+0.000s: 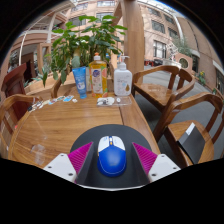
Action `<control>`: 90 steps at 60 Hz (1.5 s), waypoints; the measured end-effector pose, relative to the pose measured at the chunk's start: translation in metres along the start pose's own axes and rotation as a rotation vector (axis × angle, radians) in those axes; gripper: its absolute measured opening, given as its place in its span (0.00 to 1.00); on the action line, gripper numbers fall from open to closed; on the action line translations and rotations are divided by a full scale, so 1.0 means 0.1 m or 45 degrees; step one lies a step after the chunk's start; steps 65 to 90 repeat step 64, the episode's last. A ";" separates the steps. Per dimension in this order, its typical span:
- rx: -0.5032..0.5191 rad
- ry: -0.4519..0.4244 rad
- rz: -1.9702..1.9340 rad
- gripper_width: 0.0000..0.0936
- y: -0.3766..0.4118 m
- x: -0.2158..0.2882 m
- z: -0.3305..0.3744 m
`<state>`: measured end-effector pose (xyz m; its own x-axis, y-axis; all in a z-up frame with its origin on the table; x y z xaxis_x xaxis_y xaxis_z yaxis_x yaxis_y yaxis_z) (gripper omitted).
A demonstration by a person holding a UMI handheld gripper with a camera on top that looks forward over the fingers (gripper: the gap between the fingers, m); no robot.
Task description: Arrange mouse
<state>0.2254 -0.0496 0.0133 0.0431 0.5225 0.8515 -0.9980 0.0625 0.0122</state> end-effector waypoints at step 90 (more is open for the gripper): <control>-0.070 -0.198 0.135 0.92 0.25 -0.04 2.95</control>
Point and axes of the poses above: the point between the fingertips, and its own axes, seen from behind it with the camera up: y to the left, x up, z backward, against the way the camera looks, the point moved 1 cm from there along z, backward, against the way the camera looks, and after that the axes turned 6 degrees about -y, right-handed, at the moved point
